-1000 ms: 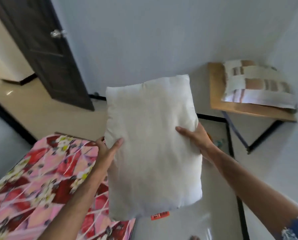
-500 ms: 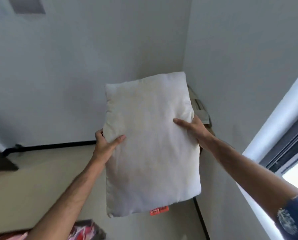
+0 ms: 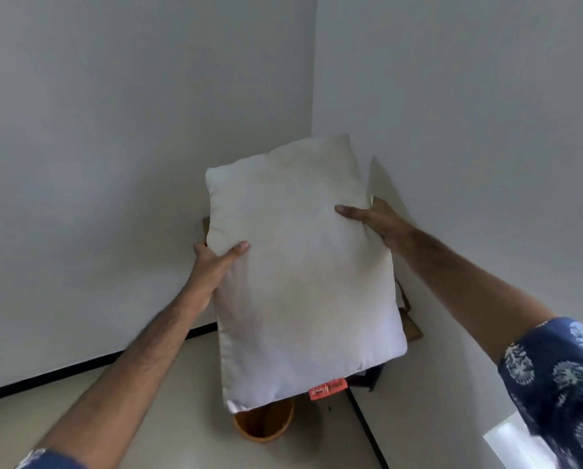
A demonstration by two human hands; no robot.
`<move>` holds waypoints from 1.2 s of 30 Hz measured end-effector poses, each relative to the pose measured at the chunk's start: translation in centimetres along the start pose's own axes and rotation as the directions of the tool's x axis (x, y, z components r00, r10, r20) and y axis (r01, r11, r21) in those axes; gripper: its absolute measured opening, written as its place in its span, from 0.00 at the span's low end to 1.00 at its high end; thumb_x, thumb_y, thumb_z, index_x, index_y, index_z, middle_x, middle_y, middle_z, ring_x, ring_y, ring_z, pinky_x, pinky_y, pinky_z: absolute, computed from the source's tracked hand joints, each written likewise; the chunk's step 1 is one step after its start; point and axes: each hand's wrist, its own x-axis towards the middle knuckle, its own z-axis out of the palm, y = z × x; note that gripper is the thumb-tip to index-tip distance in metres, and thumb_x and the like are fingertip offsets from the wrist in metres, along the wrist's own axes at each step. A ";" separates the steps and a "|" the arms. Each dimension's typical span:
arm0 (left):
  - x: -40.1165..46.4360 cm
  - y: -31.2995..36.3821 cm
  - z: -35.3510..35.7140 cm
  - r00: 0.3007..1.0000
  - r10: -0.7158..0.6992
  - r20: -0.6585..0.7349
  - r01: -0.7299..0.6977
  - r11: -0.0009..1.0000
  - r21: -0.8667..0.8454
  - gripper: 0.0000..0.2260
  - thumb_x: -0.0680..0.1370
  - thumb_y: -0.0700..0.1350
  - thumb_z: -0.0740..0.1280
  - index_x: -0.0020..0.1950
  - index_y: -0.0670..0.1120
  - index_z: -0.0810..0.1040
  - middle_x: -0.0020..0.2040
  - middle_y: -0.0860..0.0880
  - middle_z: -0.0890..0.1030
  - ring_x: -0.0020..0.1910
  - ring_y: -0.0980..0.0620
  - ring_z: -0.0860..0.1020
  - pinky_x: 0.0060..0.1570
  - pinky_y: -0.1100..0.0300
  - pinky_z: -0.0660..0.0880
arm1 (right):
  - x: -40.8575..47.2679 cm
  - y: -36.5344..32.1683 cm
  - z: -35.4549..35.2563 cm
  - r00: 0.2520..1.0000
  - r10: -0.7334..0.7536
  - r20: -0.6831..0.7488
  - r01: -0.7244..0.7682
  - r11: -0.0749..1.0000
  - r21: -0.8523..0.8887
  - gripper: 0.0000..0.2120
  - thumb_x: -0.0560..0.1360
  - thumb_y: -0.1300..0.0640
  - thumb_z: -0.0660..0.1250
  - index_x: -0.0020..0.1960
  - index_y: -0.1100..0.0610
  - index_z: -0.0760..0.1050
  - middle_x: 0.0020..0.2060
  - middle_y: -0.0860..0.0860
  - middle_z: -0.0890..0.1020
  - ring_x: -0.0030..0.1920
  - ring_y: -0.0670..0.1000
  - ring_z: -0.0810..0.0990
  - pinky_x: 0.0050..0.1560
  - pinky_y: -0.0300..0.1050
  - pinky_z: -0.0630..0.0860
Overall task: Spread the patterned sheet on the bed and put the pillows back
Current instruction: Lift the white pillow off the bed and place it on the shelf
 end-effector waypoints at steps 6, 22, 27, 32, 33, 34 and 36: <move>11.4 0.1 3.7 0.985 -0.099 0.142 0.101 0.995 -0.011 0.43 0.56 0.62 0.85 0.65 0.47 0.74 0.60 0.50 0.83 0.57 0.52 0.83 0.60 0.52 0.78 | 12.3 -0.6 -1.8 0.999 0.017 -0.028 -0.021 0.984 -0.176 0.28 0.69 0.49 0.80 0.66 0.55 0.77 0.59 0.52 0.84 0.56 0.50 0.85 0.63 0.51 0.79; 24.7 -7.7 12.1 0.973 -0.207 0.105 0.164 0.933 0.321 0.64 0.52 0.72 0.81 0.80 0.55 0.54 0.74 0.48 0.69 0.73 0.46 0.70 0.71 0.41 0.70 | 23.6 10.4 5.6 0.980 -0.056 0.191 0.199 0.306 -0.931 0.40 0.78 0.28 0.47 0.82 0.50 0.52 0.82 0.53 0.51 0.81 0.60 0.49 0.79 0.63 0.46; 21.9 -8.8 12.7 0.985 -0.156 0.074 0.123 0.937 0.328 0.57 0.64 0.72 0.75 0.82 0.55 0.47 0.80 0.48 0.61 0.77 0.48 0.64 0.76 0.44 0.64 | 23.4 12.7 5.5 0.977 -0.109 0.181 0.205 0.277 -0.939 0.44 0.74 0.26 0.39 0.82 0.50 0.53 0.82 0.52 0.53 0.81 0.60 0.51 0.79 0.63 0.47; 19.1 -8.6 11.4 0.993 -0.095 0.072 0.061 0.922 0.382 0.42 0.79 0.65 0.63 0.83 0.51 0.44 0.83 0.52 0.51 0.81 0.52 0.53 0.79 0.52 0.51 | 23.6 10.3 6.6 0.975 -0.060 0.213 0.221 0.277 -0.935 0.38 0.79 0.30 0.50 0.81 0.52 0.54 0.82 0.56 0.53 0.81 0.63 0.50 0.78 0.66 0.46; 18.2 -8.5 10.5 0.996 -0.063 0.059 0.033 0.910 0.414 0.40 0.79 0.65 0.62 0.83 0.51 0.47 0.82 0.52 0.54 0.81 0.52 0.54 0.79 0.49 0.53 | 23.2 9.2 7.3 0.967 -0.075 0.245 0.257 0.288 -0.923 0.37 0.80 0.31 0.52 0.81 0.53 0.56 0.82 0.56 0.54 0.81 0.63 0.50 0.78 0.67 0.46; 17.0 -8.1 9.5 0.998 -0.028 0.049 0.003 0.886 0.464 0.37 0.80 0.64 0.61 0.83 0.50 0.51 0.81 0.51 0.57 0.80 0.51 0.56 0.79 0.47 0.56 | 22.6 8.1 8.4 0.949 -0.101 0.299 0.315 0.297 -0.901 0.36 0.80 0.32 0.53 0.80 0.53 0.57 0.81 0.56 0.55 0.81 0.61 0.50 0.78 0.66 0.47; 14.0 -7.5 6.6 0.999 0.030 0.014 -0.033 0.834 0.550 0.31 0.82 0.57 0.62 0.81 0.49 0.55 0.79 0.49 0.58 0.79 0.47 0.59 0.77 0.45 0.60 | 20.6 6.6 12.0 0.883 -0.148 0.446 0.470 0.286 -0.835 0.34 0.80 0.33 0.54 0.79 0.52 0.60 0.81 0.56 0.56 0.81 0.59 0.51 0.78 0.65 0.47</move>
